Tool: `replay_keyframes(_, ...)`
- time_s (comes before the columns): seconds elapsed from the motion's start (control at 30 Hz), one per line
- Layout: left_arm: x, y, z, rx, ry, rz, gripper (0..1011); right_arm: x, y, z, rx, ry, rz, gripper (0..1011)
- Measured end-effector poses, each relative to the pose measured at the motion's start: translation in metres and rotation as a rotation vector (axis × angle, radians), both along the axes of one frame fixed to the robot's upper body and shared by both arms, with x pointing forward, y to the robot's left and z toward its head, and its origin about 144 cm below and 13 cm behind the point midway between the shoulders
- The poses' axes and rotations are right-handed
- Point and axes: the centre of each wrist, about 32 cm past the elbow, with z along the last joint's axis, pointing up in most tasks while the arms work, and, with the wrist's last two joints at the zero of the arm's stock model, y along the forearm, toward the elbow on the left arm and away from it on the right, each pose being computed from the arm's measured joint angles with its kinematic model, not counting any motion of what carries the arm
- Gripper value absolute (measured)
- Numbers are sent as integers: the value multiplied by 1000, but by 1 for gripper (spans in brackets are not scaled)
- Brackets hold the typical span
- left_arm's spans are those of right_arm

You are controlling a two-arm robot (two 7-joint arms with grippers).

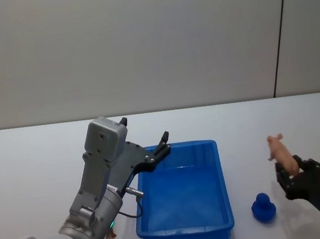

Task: Pick up the two dolls from the table and place them into the box.

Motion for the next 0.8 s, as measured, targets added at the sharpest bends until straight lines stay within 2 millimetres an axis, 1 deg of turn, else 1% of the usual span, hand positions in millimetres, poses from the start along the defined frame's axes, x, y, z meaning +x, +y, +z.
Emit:
replay_keyframes(0.47,0,0,0,0,0,0,1002,12,9,4,12,-51,199,381)
replay_keyframes(0.7,0,0,0,0,0,0,1002,21,19,4,12,-62,309,381)
replay_keyframes(0.8,0,0,0,0,0,0,1001,28,28,3,11,-68,373,381)
